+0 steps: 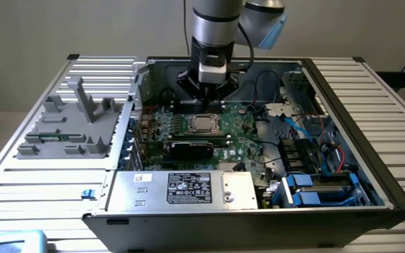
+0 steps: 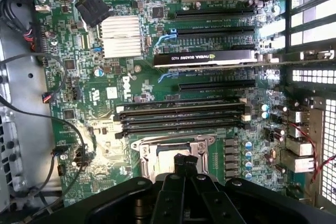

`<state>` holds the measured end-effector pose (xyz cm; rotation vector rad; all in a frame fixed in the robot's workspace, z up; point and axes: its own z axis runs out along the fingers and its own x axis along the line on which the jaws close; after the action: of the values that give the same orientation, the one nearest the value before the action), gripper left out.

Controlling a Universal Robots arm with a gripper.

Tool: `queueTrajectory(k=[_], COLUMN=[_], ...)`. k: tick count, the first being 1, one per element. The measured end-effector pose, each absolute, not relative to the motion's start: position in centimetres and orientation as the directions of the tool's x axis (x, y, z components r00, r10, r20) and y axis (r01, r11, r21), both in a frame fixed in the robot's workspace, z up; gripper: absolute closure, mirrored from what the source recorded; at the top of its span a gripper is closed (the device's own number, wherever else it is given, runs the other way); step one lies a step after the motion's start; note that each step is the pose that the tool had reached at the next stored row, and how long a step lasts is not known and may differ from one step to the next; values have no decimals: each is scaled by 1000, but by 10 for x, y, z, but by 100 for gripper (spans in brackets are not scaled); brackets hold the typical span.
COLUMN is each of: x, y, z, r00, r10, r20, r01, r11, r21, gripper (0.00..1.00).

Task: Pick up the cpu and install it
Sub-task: 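Install the second cpu locking lever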

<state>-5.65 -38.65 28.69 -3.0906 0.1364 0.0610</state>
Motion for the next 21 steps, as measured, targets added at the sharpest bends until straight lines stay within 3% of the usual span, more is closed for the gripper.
queueTrajectory(k=[5, 10, 21], x=[-58, -62, -63], y=[-380, -374, -367], z=[288, 290, 304], r00=[996, 996, 996], r10=[-88, -88, -88], r20=[-4, 13, 18], r01=[-88, -88, -88], r11=[-996, -995, -995], r21=[-3, 36, 49], gripper=[89, 89, 89])
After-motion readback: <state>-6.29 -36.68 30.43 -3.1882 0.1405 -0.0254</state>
